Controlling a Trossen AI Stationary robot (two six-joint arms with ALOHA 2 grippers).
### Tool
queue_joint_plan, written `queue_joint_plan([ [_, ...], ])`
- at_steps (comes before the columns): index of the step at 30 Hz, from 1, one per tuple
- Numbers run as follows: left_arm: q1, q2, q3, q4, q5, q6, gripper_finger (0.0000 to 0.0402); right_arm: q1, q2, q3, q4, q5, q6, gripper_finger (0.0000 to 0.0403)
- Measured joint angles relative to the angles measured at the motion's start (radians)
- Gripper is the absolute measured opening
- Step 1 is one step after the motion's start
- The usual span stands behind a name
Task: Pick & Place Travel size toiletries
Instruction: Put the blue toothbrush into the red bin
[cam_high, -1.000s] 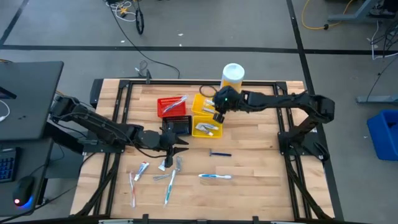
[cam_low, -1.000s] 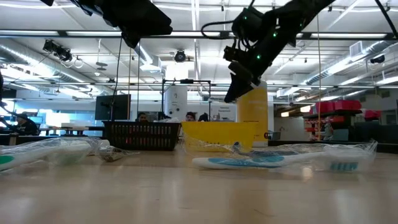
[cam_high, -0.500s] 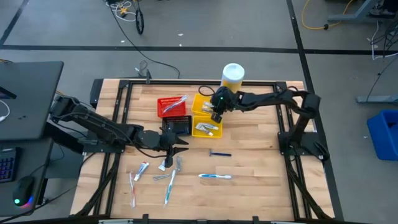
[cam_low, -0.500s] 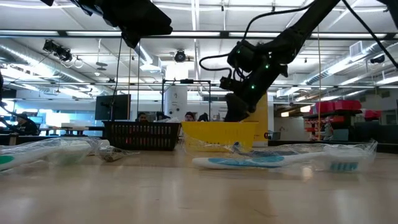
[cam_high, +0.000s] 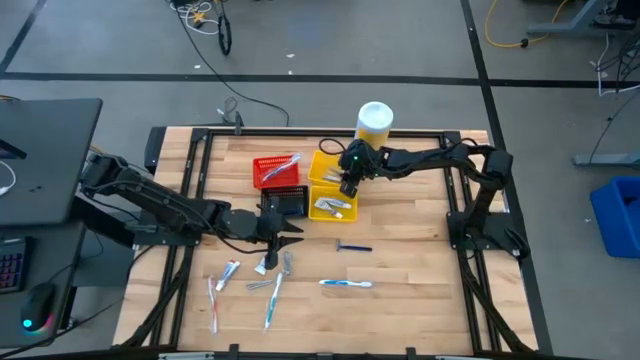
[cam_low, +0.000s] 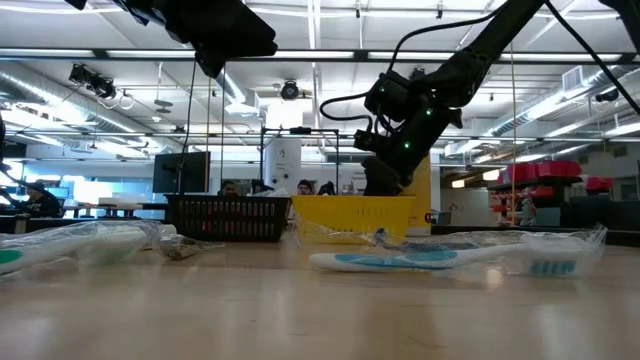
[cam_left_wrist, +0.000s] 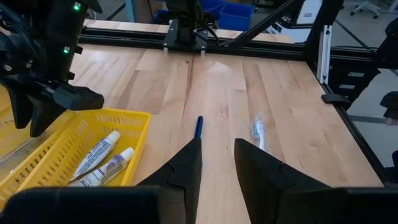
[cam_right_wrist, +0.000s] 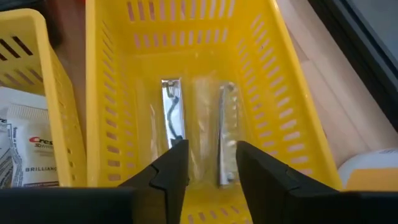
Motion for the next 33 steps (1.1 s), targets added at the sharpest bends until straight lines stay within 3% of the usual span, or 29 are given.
queue_joint_plan([
  [6,0.0,0.0,0.0,0.0,0.0,0.0,0.0103,0.029,-0.022,0.0,-0.012,0.002,-0.05,0.0178],
  [13,0.0,0.0,0.0,-0.002,0.0,0.0,0.0103,0.135,-0.166,0.002,-0.105,0.012,-0.064,0.0199],
  [22,0.0,0.0,0.0,-0.002,0.0,-0.016,0.0103,0.364,-0.298,0.002,-0.325,0.063,0.026,0.0201],
  [33,0.0,0.0,0.0,-0.001,0.0,-0.019,0.0103,0.702,-0.3,-0.045,-0.313,-0.043,0.263,0.0193],
])
